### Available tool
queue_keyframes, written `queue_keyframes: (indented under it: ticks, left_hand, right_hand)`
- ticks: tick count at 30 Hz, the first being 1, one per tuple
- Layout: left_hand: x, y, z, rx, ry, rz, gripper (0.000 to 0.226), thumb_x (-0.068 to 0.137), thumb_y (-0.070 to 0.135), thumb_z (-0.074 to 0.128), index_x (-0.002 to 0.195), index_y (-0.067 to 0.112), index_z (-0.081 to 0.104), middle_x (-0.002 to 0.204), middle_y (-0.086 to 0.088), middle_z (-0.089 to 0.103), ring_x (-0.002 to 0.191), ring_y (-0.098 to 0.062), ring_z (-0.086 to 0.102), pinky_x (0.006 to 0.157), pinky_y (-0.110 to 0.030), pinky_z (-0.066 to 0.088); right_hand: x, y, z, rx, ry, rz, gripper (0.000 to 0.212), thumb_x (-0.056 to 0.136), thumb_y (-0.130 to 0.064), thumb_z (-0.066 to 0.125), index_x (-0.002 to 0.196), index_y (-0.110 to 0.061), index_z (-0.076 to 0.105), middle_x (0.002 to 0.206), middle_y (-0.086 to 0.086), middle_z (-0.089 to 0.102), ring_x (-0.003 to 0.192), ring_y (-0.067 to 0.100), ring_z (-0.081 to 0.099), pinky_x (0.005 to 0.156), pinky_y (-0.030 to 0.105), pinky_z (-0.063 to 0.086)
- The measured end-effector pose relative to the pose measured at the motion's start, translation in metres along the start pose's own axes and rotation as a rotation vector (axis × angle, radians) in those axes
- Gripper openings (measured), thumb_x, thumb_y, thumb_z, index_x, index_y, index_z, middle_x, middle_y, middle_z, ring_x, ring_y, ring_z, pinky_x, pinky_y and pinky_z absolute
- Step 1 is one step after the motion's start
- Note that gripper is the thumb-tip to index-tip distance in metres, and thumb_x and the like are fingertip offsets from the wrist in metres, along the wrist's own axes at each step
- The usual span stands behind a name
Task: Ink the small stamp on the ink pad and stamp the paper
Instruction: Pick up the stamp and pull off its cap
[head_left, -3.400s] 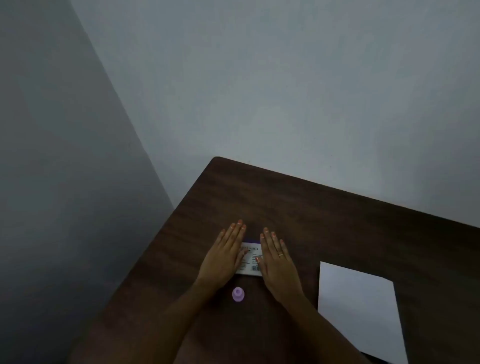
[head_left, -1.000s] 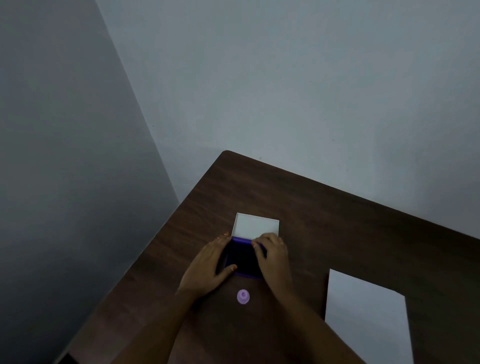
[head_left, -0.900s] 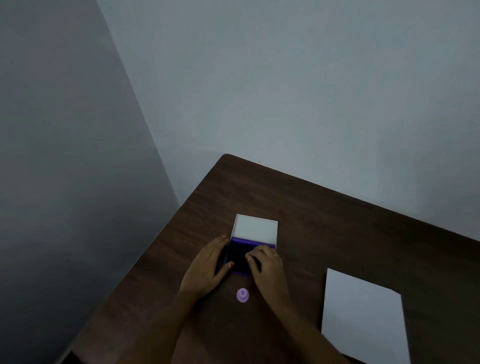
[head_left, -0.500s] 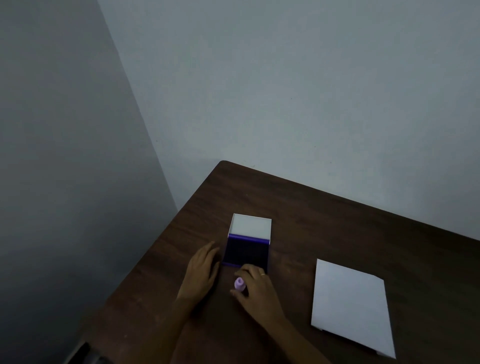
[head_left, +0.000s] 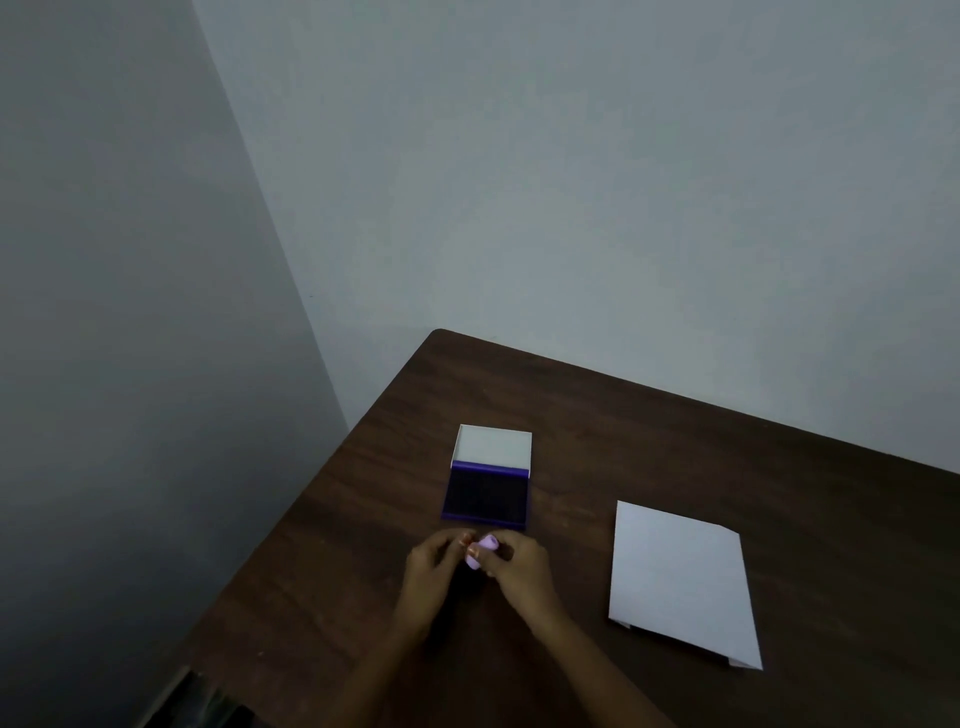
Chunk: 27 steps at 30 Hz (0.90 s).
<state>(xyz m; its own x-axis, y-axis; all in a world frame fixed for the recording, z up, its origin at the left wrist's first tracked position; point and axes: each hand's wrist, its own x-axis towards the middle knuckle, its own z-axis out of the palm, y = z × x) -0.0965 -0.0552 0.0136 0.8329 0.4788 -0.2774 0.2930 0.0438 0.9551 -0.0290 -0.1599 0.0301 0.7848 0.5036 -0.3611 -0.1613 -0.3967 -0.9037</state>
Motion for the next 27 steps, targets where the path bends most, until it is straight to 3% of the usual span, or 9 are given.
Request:
queue_keyframes:
  ticks: [3, 6, 13, 16, 18, 21, 24, 27]
  left_hand:
    - [-0.004, 0.004, 0.004, -0.108, -0.008, 0.037, 0.012, 0.083, 0.008, 0.062, 0.089, 0.016, 0.070, 0.089, -0.004, 0.074, 0.085, -0.015, 0.068, 0.072, -0.020, 0.055]
    - [-0.006, 0.008, 0.007, -0.127, -0.035, 0.106, 0.017, 0.081, 0.005, 0.064, 0.093, 0.016, 0.069, 0.090, 0.001, 0.075, 0.088, -0.012, 0.069, 0.070, -0.015, 0.053]
    - [0.001, 0.009, 0.006, -0.169, -0.062, 0.073, 0.017, 0.076, 0.007, 0.069, 0.092, 0.012, 0.068, 0.091, -0.008, 0.074, 0.090, -0.022, 0.069, 0.079, -0.027, 0.055]
    - [0.000, 0.009, 0.006, -0.219, -0.085, 0.031, 0.020, 0.075, 0.012, 0.071, 0.095, 0.008, 0.068, 0.096, -0.013, 0.072, 0.094, -0.026, 0.067, 0.086, -0.038, 0.052]
    - [0.001, 0.008, 0.006, -0.241, -0.023, -0.026, 0.019, 0.074, 0.015, 0.072, 0.092, 0.011, 0.070, 0.095, -0.011, 0.073, 0.093, -0.024, 0.067, 0.085, -0.038, 0.052]
    - [0.006, 0.006, 0.003, 0.011, 0.036, -0.061, 0.015, 0.076, 0.011, 0.070, 0.088, 0.020, 0.067, 0.097, -0.003, 0.069, 0.090, -0.015, 0.065, 0.081, -0.028, 0.051]
    - [0.009, -0.002, 0.002, 0.491, -0.081, 0.098, 0.021, 0.079, 0.016, 0.068, 0.096, 0.025, 0.060, 0.106, 0.005, 0.057, 0.090, -0.002, 0.055, 0.071, -0.011, 0.044]
    - [0.011, -0.010, 0.007, 0.781, -0.235, 0.219, 0.024, 0.084, 0.023, 0.062, 0.107, 0.023, 0.057, 0.117, 0.002, 0.050, 0.097, -0.002, 0.046, 0.075, -0.011, 0.038]
  right_hand:
    - [-0.004, -0.003, -0.002, 0.127, 0.063, 0.046, 0.009, 0.085, -0.023, 0.061, 0.078, -0.024, 0.066, 0.085, -0.003, 0.070, 0.084, 0.011, 0.065, 0.070, 0.016, 0.049]
    - [-0.004, -0.005, -0.003, 0.260, 0.109, 0.122, 0.008, 0.085, -0.025, 0.061, 0.085, -0.019, 0.067, 0.088, 0.001, 0.069, 0.084, 0.012, 0.066, 0.074, 0.021, 0.054]
    - [-0.005, -0.008, -0.011, 0.403, 0.079, 0.194, 0.012, 0.086, -0.025, 0.058, 0.088, -0.014, 0.063, 0.094, 0.006, 0.067, 0.088, 0.015, 0.065, 0.066, 0.017, 0.051]
    - [-0.006, -0.007, -0.014, 0.431, 0.055, 0.209, 0.014, 0.086, -0.022, 0.058, 0.093, -0.013, 0.065, 0.102, 0.009, 0.067, 0.095, 0.018, 0.063, 0.079, 0.024, 0.051]
    - [-0.006, -0.006, -0.018, 0.517, 0.036, 0.221, 0.017, 0.086, -0.017, 0.057, 0.100, -0.009, 0.064, 0.104, 0.010, 0.065, 0.100, 0.020, 0.061, 0.087, 0.028, 0.049]
    - [-0.002, -0.008, -0.030, 0.952, 0.012, 0.298, 0.016, 0.087, -0.006, 0.052, 0.099, -0.005, 0.062, 0.103, 0.013, 0.063, 0.097, 0.021, 0.059, 0.075, 0.027, 0.050]
    - [0.002, -0.012, -0.041, 1.279, 0.003, 0.378, 0.018, 0.086, -0.002, 0.051, 0.101, -0.003, 0.059, 0.103, 0.017, 0.061, 0.093, 0.022, 0.059, 0.061, 0.029, 0.058]
    - [0.005, -0.015, -0.047, 1.416, -0.008, 0.381, 0.023, 0.086, -0.002, 0.051, 0.110, -0.003, 0.054, 0.104, 0.019, 0.060, 0.092, 0.024, 0.059, 0.053, 0.028, 0.059]
